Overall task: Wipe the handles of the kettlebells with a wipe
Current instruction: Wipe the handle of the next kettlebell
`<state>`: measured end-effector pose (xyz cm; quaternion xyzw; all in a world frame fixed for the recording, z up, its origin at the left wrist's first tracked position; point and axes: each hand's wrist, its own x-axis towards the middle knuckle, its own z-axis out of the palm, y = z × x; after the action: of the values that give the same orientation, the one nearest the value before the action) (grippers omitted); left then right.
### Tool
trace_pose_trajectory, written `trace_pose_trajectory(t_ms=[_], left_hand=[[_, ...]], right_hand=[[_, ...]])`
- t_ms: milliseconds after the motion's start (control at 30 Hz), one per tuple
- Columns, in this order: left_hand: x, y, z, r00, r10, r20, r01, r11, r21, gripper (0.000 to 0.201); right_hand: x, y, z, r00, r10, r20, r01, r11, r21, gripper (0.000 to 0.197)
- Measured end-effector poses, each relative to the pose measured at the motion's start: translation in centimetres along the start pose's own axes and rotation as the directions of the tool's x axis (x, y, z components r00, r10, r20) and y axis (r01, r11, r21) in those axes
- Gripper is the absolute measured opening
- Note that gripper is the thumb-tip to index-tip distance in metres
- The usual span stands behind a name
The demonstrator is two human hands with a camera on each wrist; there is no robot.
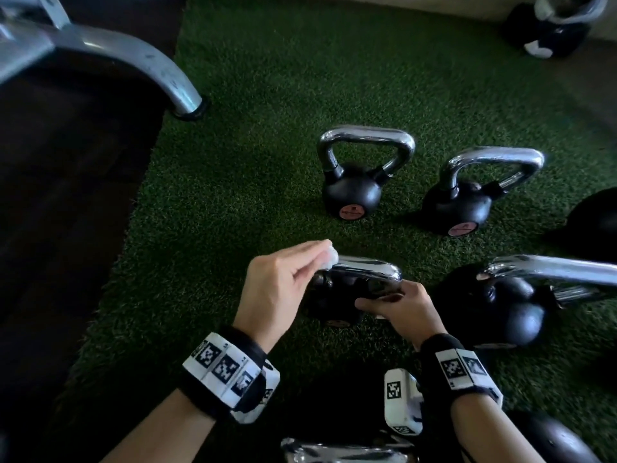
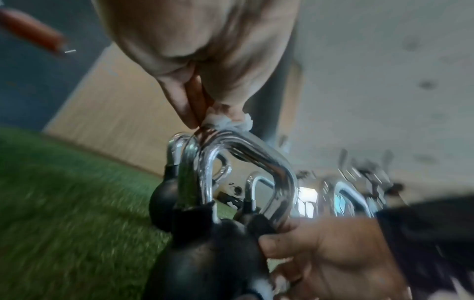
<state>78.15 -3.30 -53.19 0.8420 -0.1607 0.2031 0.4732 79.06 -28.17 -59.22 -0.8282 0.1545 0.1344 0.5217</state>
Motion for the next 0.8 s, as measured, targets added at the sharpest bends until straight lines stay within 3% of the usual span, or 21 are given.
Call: trace_pose_trajectory(t_ms=[67, 200, 300, 367, 700, 800], left_hand=[[-0.3, -1.0, -0.1, 0.993, -0.091, -0.069, 0.084, 0.992, -0.092, 0.026], [-1.7, -1.9, 0.2, 0.993, -0.086, -0.079, 0.074, 0.987, -0.144, 0.028], [-2.9, -3.3, 0.7, 0.957, -0.283, -0.065, 0.249, 0.916, -0.314, 0.028], [-3.8, -3.9, 0.7, 0.936, -0.351, -0.039, 0.313, 0.875, -0.371, 0.027], [-5.7, -4.4, 2.7, 0.895, -0.446, 0.011, 0.429, 0.853, -0.298, 0.021], [-5.4, -3.8, 2.7, 0.908, -0.419, -0.015, 0.403, 0.881, -0.25, 0.025]], right_hand=[[0.0, -0.1, 0.0, 1.0, -0.007, 0.0, 0.007, 1.0, -0.017, 0.049], [-0.4, -0.1, -0.3, 1.0, -0.02, -0.005, 0.02, 1.0, -0.014, 0.045], [-0.4, 0.1, -0.2, 0.999, -0.035, -0.004, 0.035, 0.999, -0.013, 0.045], [-0.3, 0.1, -0.3, 0.999, -0.047, -0.005, 0.047, 0.999, -0.013, 0.045], [-0.3, 0.3, -0.1, 0.998, -0.057, 0.0, 0.057, 0.998, 0.023, 0.041], [-0.6, 0.7, -0.2, 0.997, -0.077, -0.017, 0.076, 0.997, -0.009, 0.042]])
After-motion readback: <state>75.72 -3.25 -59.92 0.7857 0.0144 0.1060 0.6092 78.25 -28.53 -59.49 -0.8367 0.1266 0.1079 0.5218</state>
